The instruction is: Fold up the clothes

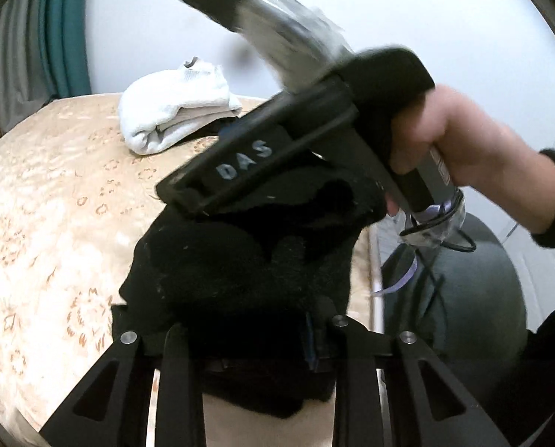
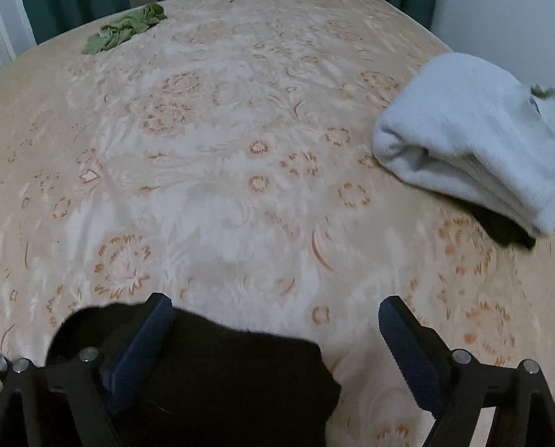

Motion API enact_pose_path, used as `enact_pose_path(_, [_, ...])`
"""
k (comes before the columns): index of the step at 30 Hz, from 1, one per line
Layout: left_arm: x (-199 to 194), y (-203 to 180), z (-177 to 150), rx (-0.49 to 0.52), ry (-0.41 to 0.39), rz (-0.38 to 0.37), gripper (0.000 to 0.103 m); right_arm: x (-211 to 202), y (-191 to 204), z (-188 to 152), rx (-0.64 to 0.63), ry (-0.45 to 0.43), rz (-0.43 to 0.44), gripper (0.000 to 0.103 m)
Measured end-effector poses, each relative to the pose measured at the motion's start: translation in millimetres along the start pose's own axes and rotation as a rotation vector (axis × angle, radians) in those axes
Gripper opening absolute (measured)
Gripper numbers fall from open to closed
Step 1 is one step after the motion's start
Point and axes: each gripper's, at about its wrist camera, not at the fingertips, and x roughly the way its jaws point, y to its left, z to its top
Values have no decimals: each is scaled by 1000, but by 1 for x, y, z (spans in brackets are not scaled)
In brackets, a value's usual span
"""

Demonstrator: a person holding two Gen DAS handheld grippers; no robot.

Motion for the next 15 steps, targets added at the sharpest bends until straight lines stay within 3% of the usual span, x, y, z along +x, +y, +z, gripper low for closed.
enact_pose_path(8, [-39,-26,-14,-19,21,-114,37,-31,-2,-25,5,-35,2,93])
enact_pose_path(13, [-74,-33,-21,-103,-27,-244,49,-46,-7,-36,11,-47,21,93])
enact_pose_path(15, [-90,-26,-19,-158,-95,-296,51,-50,-10,-39,23,-49,37,93])
